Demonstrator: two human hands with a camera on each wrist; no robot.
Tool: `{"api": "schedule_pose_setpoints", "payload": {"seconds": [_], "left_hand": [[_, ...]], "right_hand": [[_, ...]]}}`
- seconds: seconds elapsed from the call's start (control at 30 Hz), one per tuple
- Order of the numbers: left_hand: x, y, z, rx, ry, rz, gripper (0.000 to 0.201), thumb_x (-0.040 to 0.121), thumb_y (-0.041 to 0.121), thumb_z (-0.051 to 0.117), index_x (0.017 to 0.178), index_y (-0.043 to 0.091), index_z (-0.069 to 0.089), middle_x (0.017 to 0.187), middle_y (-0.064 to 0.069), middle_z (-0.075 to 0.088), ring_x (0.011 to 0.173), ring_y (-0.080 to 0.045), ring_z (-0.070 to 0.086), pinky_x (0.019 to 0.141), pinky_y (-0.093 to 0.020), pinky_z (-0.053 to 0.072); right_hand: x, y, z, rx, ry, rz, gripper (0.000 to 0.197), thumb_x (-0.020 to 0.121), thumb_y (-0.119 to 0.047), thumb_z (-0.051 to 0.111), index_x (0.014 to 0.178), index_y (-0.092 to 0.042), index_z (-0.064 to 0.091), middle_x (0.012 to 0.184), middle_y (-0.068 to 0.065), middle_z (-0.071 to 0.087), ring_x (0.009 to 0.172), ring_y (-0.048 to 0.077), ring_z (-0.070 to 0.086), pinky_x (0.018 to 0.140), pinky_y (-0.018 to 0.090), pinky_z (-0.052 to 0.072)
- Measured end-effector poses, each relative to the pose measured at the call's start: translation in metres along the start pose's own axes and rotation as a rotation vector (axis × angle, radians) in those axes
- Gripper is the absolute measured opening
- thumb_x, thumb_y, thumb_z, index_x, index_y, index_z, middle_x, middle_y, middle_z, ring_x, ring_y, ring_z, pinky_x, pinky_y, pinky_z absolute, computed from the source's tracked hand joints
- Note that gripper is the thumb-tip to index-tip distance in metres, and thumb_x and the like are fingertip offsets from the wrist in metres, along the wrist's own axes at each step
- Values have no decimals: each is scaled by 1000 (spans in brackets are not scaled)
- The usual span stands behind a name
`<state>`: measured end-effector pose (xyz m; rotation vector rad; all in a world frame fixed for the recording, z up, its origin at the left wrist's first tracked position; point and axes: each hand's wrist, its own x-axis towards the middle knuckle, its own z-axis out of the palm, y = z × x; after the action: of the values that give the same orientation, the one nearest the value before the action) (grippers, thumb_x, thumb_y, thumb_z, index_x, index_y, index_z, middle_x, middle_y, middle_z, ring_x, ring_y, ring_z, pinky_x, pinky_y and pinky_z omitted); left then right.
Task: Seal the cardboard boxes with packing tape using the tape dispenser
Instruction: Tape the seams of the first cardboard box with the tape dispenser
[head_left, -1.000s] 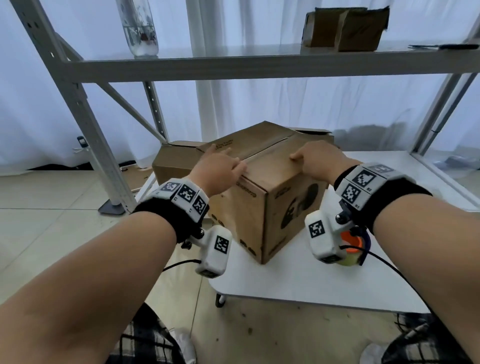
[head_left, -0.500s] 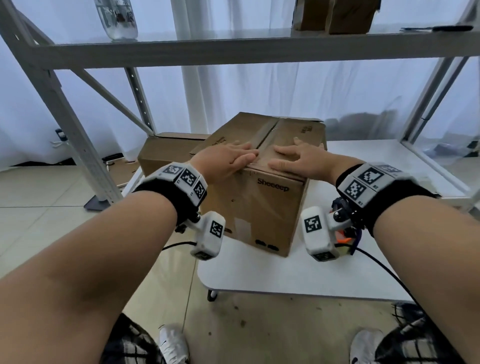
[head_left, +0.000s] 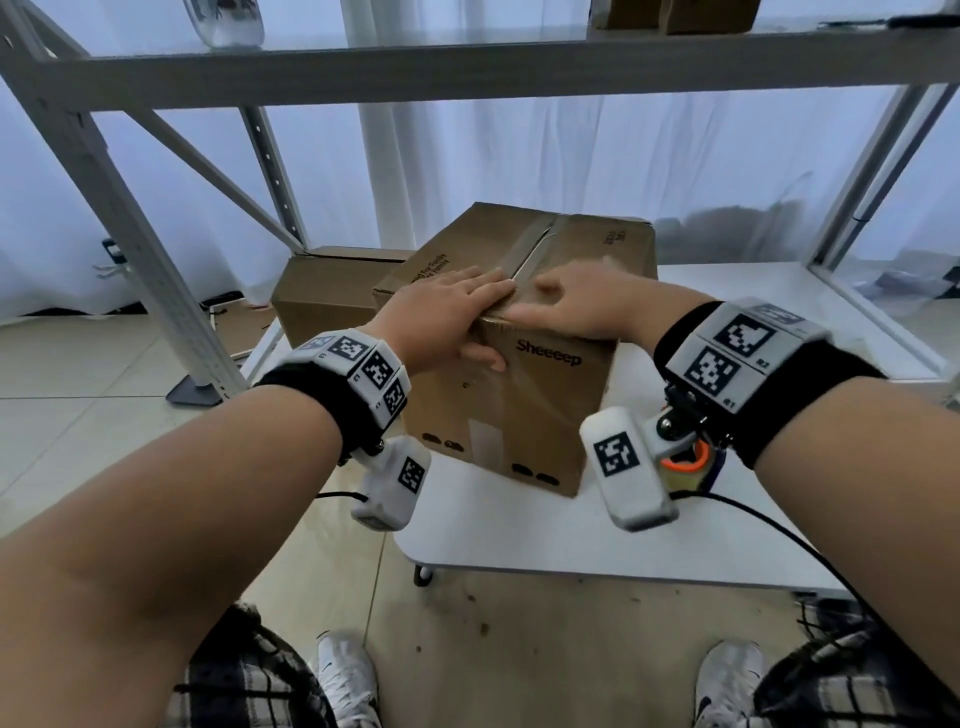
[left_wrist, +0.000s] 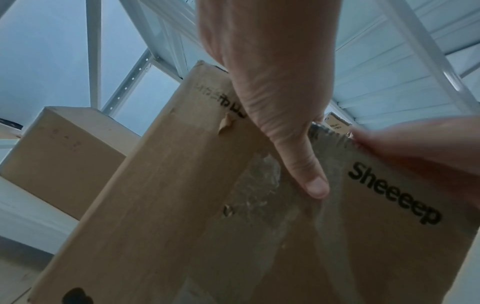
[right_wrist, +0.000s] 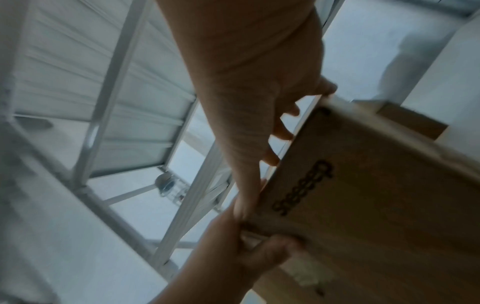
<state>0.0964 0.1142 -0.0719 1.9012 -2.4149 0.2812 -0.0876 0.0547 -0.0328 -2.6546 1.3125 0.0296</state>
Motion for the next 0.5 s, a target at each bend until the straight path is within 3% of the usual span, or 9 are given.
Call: {"api": "schedule_pose_setpoints", "payload": {"seconds": [0.07, 0.13, 0.2, 0.27, 0.37, 0.5], "left_hand": [[1, 2, -1, 14, -17, -18, 96, 76, 64, 58, 151, 20, 18, 158, 0, 19, 145, -19, 18, 116, -30, 15], [3, 4, -2, 18, -32, -37, 101, 73, 61, 66, 151, 19, 17, 158, -3, 18, 145, -19, 17, 116, -32, 16], [4, 8, -1, 28, -13, -50, 102, 71, 54, 73, 150, 19, 19, 158, -3, 20, 145, -20, 18, 117, -34, 18], [5, 14, 2, 44, 19, -57, 94, 75, 51, 72, 148, 19, 23, 157, -3, 21, 144, -20, 20, 116, -35, 19], [10, 24, 3, 39, 75, -63, 76, 87, 50, 58, 149, 19, 25, 156, -2, 24, 144, -19, 22, 114, -34, 22], [28, 35, -1, 4, 124, -3, 55, 99, 42, 40, 147, 19, 30, 153, 2, 32, 140, -16, 30, 109, -33, 30]], "right_hand": [[-3, -8, 4, -107, -181, 16, 110, 68, -78, 58, 152, -29, 6, 159, 10, 7, 146, 34, 5, 114, 60, 11], [-3, -3, 12, -180, -179, 18, 120, 66, -68, 70, 150, -37, -10, 161, 2, -7, 147, 31, -5, 110, 69, 9], [1, 8, 14, -170, -116, -21, 114, 71, -58, 74, 150, -41, -7, 161, -2, -3, 147, 28, -3, 109, 69, 10], [5, 20, 14, -121, -72, -90, 105, 75, -50, 74, 150, -42, 0, 161, -1, 3, 147, 25, 0, 114, 61, 12], [5, 41, 19, -22, 26, -142, 92, 80, -39, 73, 150, -41, 13, 160, 1, 12, 147, 23, 7, 118, 46, 14], [4, 73, 33, 91, 229, -72, 78, 82, -37, 72, 146, -44, 28, 158, 4, 18, 144, 25, 13, 116, 48, 19]]}}
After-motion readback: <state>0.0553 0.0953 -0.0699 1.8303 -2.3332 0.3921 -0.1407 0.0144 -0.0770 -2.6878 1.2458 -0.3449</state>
